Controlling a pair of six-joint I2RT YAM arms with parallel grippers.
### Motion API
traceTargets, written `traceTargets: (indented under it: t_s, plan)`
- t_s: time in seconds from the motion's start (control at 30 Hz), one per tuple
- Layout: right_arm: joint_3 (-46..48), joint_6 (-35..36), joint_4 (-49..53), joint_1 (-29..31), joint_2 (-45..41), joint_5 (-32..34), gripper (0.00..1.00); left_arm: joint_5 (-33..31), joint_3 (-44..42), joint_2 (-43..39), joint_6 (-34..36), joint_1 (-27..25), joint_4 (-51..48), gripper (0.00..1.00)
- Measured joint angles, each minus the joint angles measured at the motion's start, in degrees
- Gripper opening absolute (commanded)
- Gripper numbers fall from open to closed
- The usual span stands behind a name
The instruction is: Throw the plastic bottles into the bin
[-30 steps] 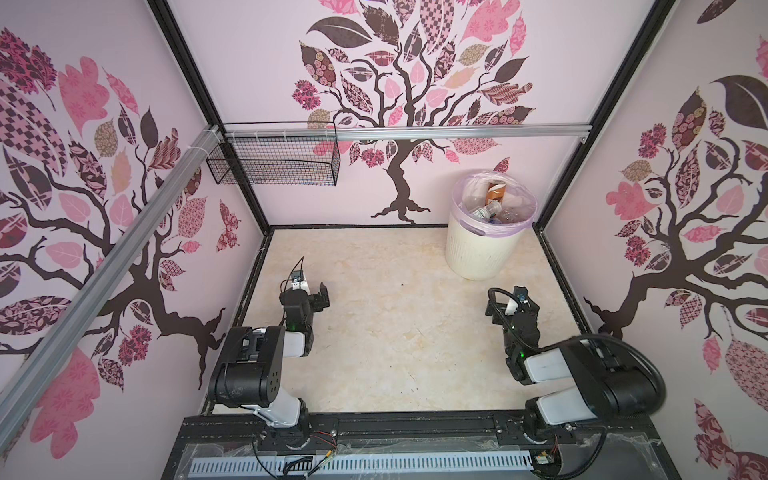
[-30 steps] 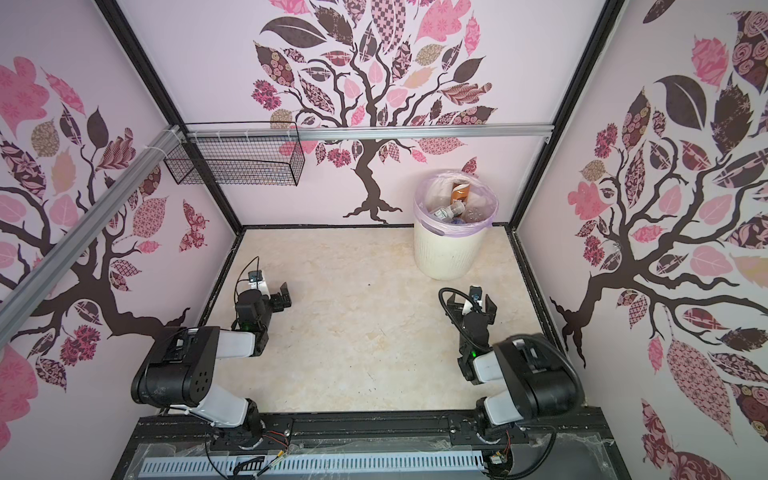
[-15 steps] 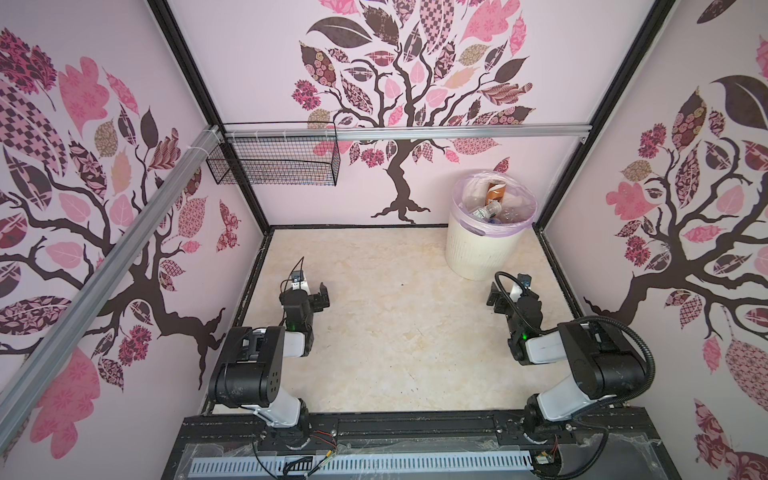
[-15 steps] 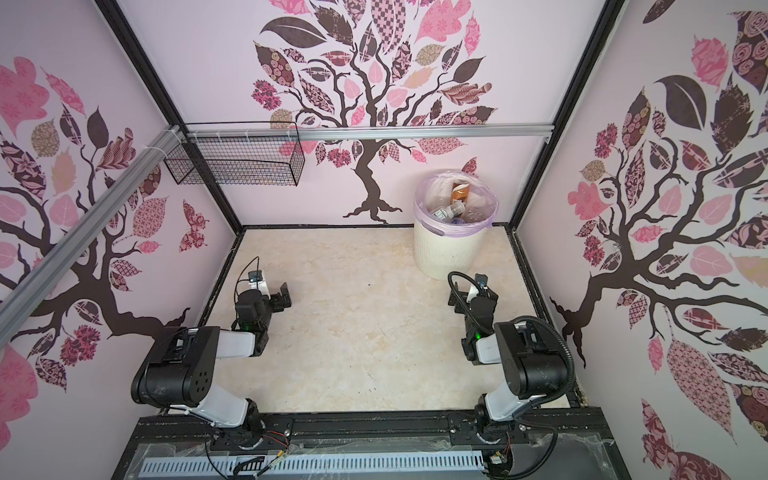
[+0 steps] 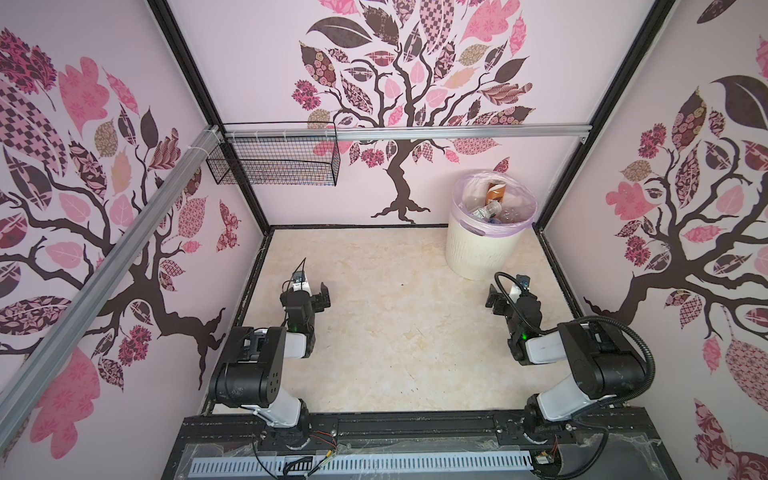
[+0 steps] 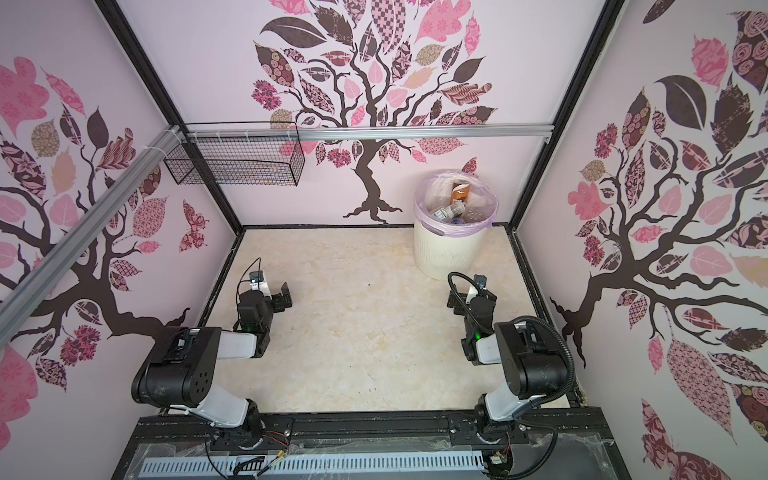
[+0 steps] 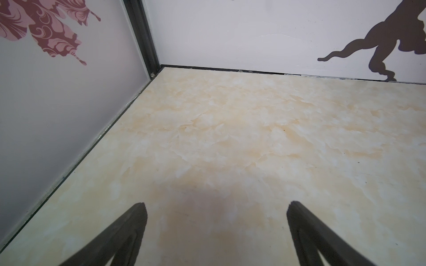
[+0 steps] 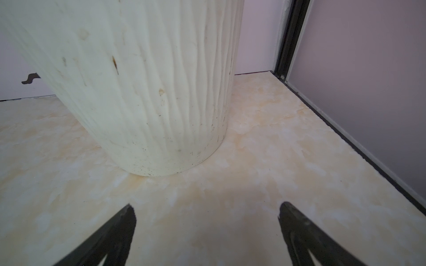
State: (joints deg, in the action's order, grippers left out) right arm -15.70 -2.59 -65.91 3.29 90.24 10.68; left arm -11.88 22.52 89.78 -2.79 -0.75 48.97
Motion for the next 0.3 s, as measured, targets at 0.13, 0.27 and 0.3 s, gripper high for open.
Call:
traceTargets:
  t_s: [0.13, 0.27, 0.3]
  plan:
    - [0.00, 0.00, 0.24, 0.00, 0.00, -0.04, 1.00, 0.50, 0.00, 0.00, -0.02, 0.42, -0.02, 0.98]
    - [0.00, 0.00, 0.24, 0.00, 0.00, -0.04, 1.00, 0.70, 0.00, 0.00, -0.02, 0.42, -0.02, 0.99]
    - [0.00, 0.00, 0.24, 0.00, 0.00, -0.04, 1.00, 0.72, 0.00, 0.00, -0.02, 0.42, -0.02, 0.98]
